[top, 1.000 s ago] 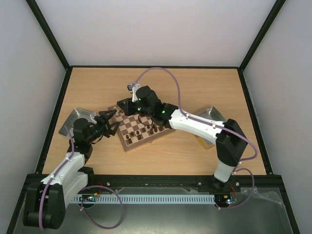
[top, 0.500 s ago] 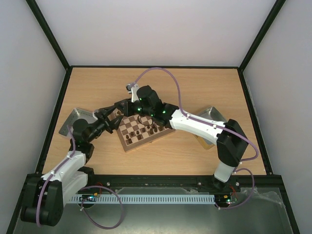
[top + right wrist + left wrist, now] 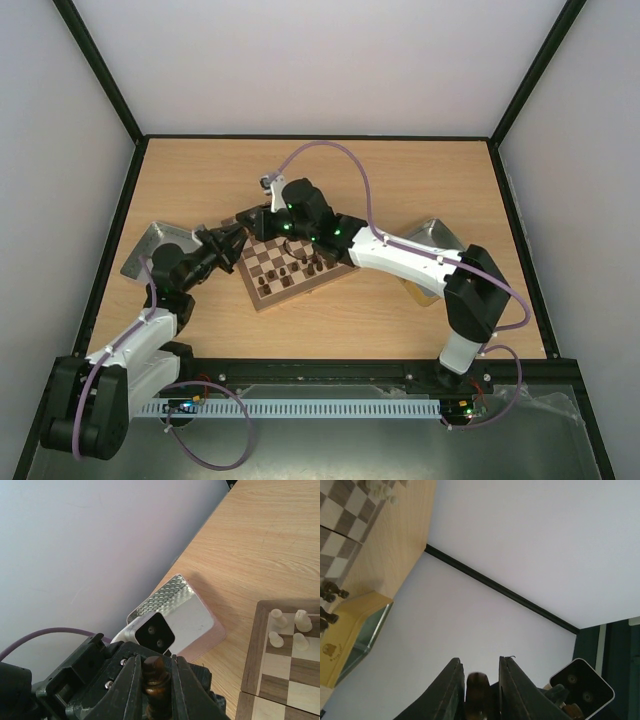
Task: Set up the chess pieces on the board
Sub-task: Pick up the chess piece from the chessboard.
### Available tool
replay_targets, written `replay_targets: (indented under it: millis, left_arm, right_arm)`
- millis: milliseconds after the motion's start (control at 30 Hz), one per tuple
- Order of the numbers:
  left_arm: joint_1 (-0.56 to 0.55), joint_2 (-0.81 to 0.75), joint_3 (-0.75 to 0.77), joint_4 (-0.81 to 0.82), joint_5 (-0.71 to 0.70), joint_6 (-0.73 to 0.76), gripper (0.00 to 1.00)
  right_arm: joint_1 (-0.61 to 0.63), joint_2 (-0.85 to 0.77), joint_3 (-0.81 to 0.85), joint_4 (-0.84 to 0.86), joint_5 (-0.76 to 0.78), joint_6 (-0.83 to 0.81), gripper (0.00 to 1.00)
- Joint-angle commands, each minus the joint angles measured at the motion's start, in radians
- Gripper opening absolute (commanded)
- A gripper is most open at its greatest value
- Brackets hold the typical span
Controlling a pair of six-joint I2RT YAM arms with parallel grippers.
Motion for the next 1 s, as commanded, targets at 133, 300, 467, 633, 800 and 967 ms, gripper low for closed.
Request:
replay_targets:
  millis: [133, 300, 467, 633, 800, 967]
  left_arm:
    - [0.005, -0.037, 0.022, -0.244, -0.084, 0.214, 0.19]
    - [0.018, -0.051, 0.027, -0.350, -0.116, 0.348, 0.16]
    - [0.018, -0.014, 0.038, -0.290, -0.031, 0.336, 0.50]
    - [0.018, 0.038, 0.062, -0.168, 0.036, 0.294, 0.66]
    - [0.022, 0.035, 0.091, -0.283, 0.002, 0.342, 0.68]
    - [0.035, 0.032, 0.135, -0.428, -0.052, 0.480, 0.68]
  right_arm:
    - [0.003, -0.108, -0.137, 0.186, 0.112, -0.065, 0.10]
    - [0.002, -0.170, -0.242, 0.298, 0.234, -0.114, 0.10]
    - [0.003, -0.154, -0.238, 0.316, 0.175, -0.099, 0.10]
    - [0.003, -0.137, -0.232, 0.314, 0.134, -0.085, 0.10]
    - [0.003, -0.105, -0.230, 0.297, 0.152, -0.074, 0.10]
    - [0.003, -0.091, -0.229, 0.276, 0.188, -0.058, 0.09]
